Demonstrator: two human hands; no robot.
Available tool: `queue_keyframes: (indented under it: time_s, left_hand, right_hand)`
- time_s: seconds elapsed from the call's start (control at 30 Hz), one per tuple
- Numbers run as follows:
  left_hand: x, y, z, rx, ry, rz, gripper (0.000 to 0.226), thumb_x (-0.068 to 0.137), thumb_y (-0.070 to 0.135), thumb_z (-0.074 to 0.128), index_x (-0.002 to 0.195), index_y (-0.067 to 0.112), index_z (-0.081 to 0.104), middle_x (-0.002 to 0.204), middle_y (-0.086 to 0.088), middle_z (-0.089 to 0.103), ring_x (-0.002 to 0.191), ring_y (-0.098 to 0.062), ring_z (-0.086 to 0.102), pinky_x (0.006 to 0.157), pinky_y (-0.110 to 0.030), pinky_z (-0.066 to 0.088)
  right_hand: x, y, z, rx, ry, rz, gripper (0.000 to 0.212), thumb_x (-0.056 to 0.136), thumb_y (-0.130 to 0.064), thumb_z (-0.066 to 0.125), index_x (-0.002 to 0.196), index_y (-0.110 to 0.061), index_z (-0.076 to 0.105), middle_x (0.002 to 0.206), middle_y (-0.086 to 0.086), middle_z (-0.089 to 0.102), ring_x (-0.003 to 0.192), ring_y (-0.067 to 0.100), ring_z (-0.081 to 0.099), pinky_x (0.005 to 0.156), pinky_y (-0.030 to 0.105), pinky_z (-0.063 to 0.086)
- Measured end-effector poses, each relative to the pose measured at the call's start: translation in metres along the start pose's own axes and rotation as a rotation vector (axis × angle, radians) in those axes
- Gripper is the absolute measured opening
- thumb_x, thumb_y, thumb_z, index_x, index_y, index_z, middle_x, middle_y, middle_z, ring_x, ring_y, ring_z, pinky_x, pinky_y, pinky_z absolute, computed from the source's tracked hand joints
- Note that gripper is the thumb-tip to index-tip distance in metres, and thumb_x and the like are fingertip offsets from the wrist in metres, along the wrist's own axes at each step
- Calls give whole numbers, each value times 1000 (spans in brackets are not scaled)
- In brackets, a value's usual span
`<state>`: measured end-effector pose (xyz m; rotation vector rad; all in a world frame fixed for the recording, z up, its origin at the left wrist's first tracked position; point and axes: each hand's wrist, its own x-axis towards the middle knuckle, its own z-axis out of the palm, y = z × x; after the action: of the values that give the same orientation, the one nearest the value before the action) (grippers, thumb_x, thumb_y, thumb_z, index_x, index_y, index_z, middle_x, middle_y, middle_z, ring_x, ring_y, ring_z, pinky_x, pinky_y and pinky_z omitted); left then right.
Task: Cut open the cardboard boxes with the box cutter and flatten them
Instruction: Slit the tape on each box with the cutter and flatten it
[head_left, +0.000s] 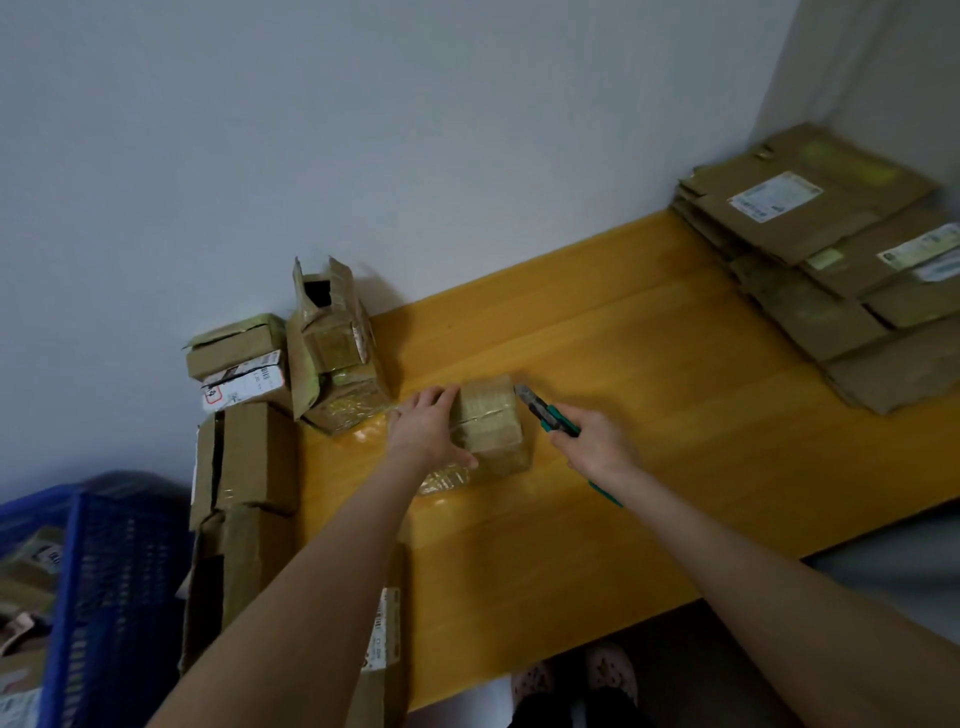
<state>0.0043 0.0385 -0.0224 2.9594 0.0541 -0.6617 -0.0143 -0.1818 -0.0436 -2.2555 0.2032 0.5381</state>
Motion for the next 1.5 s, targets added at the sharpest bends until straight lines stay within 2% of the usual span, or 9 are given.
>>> queue_keyframes:
  time_s: [0.2, 0.33, 0.5, 0.77, 1.03, 1.13, 1.23, 1.37, 1.5]
  left_hand:
    - [-1, 1, 4, 14, 16, -3, 118, 65, 51, 83, 155, 26, 11, 157, 1, 21, 144, -26, 19, 115, -53, 27]
    - [-3, 1, 6, 26, 27, -7, 117, 67, 53, 81, 155, 27, 9, 158, 0, 20, 145, -27, 17, 116, -53, 24]
    - [-4, 2, 6, 28, 29, -9, 116, 69, 54, 79, 155, 26, 7, 158, 0, 18, 145, -28, 15, 117, -53, 21]
    - [-4, 3, 5, 37, 23, -17, 115, 69, 54, 79, 155, 26, 7, 158, -1, 18, 145, -29, 15, 116, -52, 24]
    - [-8, 4, -1, 28, 14, -61, 114, 68, 62, 76, 155, 28, 11, 156, -1, 23, 143, -29, 20, 110, -52, 34]
    - [-17, 5, -1, -44, 40, -196, 109, 67, 72, 69, 152, 25, 19, 150, -9, 31, 137, -34, 29, 106, -52, 37]
    - [-24, 6, -1, -111, 49, -306, 102, 73, 71, 64, 150, 18, 23, 150, -16, 30, 137, -36, 31, 105, -48, 37]
    - [-27, 5, 2, -207, -26, -329, 86, 80, 70, 58, 143, 17, 35, 145, -14, 37, 129, -33, 44, 99, -45, 43]
    - [-32, 4, 12, -531, -100, -328, 71, 84, 59, 62, 134, 11, 45, 131, -12, 54, 113, -28, 57, 91, -39, 51]
  right_hand:
    - [-2, 2, -5, -51, -21, -25, 48, 97, -33, 53, 143, -36, 41, 112, -3, 66, 64, 11, 50, 50, 25, 33]
    - [-2, 4, -7, -52, -68, -41, 51, 96, -31, 54, 145, -36, 40, 115, -3, 65, 73, 16, 54, 62, 27, 41]
    - [-12, 8, -10, -77, -102, -56, 50, 98, -29, 53, 145, -35, 38, 109, -3, 65, 61, 14, 50, 54, 26, 37]
    - [-23, 16, -5, -76, -124, -66, 52, 98, -27, 52, 147, -32, 35, 117, -2, 62, 66, 19, 55, 57, 31, 42]
    - [-29, 26, -18, 50, -82, -14, 44, 94, -24, 60, 137, -29, 52, 101, -1, 69, 78, 22, 67, 69, 38, 58]
    - [-27, 15, -16, 362, 39, 111, 41, 94, -20, 60, 134, -22, 51, 88, 3, 64, 68, 18, 62, 63, 31, 49]
    - [-20, -4, -6, 455, 4, 172, 33, 92, -8, 56, 124, -15, 50, 80, 8, 58, 69, 22, 55, 70, 38, 48]
    - [-20, -28, 23, 539, -33, 216, 26, 92, -2, 52, 116, -12, 49, 91, 14, 58, 78, 27, 57, 78, 43, 50]
    - [-19, -46, 54, 444, 30, 211, 26, 95, -9, 53, 120, -12, 46, 109, 11, 59, 95, 29, 61, 81, 42, 53]
